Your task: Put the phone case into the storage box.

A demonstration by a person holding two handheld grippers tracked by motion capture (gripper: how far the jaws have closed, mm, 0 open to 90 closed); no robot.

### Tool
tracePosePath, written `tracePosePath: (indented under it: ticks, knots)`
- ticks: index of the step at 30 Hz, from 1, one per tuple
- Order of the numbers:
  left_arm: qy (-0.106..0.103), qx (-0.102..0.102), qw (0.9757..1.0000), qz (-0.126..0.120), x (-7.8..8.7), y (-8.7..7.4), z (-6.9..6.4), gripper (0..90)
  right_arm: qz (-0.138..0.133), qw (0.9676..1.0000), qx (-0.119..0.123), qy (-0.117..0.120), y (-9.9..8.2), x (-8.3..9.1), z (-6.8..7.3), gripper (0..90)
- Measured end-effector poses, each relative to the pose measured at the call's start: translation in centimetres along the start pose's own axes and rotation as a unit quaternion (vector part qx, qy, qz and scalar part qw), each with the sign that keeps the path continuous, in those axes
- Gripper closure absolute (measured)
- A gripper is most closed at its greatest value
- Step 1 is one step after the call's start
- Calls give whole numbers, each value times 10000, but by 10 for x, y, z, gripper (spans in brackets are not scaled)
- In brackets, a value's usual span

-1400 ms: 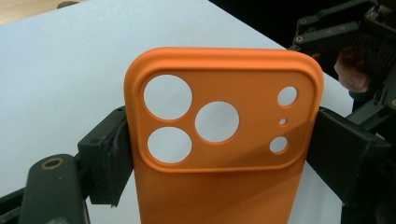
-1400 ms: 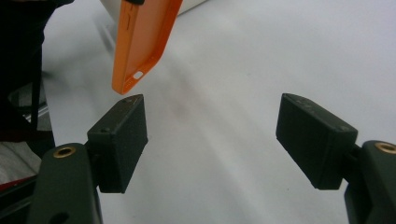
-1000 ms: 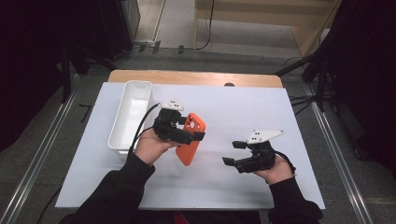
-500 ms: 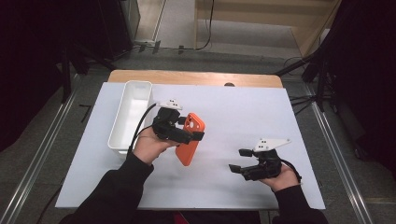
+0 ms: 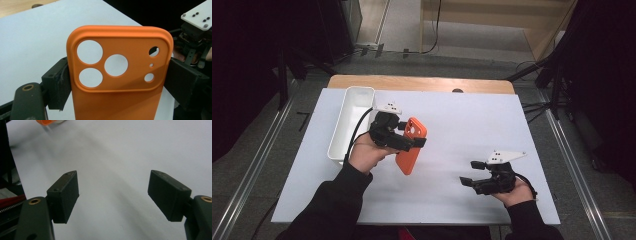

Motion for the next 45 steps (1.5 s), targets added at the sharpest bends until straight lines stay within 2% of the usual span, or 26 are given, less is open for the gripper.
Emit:
tracePosePath:
  ticks: [3, 18, 28, 35, 45]
  knots:
    - [-59, 14, 10000, 25, 7, 1, 0, 164, -28, 10000, -83, 20, 2, 1, 0, 236]
    - [-161, 2, 9999, -9, 33, 3, 2, 164, 32, 9999, -87, 102, 2, -1, 2, 236]
    - [-108, 53, 9998, -166, 50, 6, 7, 164, 35, 9998, -95, 187, 3, -1, 5, 236]
    - [-49, 89, 9998, -168, 61, 5, 11, 164, 30, 9998, -103, 186, 4, -2, 4, 237]
    - [27, 206, 9994, -289, 75, 5, 19, 164, -7, 9998, -102, 180, 5, 0, 5, 237]
Point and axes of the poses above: each handheld gripper's, and its own axes: x roughly backward along the jaws, y roughly out of its top, z roughly to its left, the point moved 10 cm from there along -x, roughly forward along the jaws, and after that the axes turned 13 degrees about z, right-handed, at the moved point
